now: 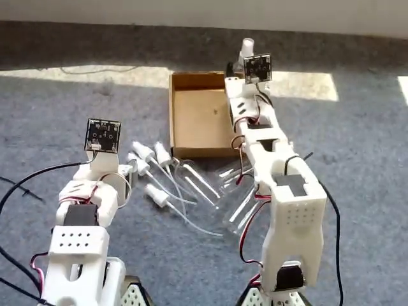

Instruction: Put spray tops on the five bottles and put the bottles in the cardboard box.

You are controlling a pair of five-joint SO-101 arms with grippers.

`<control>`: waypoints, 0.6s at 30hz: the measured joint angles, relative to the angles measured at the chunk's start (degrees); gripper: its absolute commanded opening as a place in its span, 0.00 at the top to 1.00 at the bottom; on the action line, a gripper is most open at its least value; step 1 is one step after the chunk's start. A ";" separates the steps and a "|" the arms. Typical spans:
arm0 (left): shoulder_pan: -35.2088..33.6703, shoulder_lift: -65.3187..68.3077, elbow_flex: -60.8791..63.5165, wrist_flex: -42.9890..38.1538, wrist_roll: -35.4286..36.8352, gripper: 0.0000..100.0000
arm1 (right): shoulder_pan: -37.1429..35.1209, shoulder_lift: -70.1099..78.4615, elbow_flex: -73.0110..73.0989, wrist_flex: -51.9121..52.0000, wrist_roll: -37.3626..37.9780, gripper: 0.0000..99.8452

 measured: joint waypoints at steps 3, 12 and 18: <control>0.00 0.00 0.00 0.00 0.00 0.82 | 0.00 0.00 0.00 0.00 0.00 0.80; 0.00 0.00 0.00 0.00 0.00 0.82 | 0.00 0.00 0.00 0.00 0.00 0.80; 0.00 0.00 0.00 0.00 0.00 0.82 | 0.00 0.00 0.00 0.00 0.00 0.80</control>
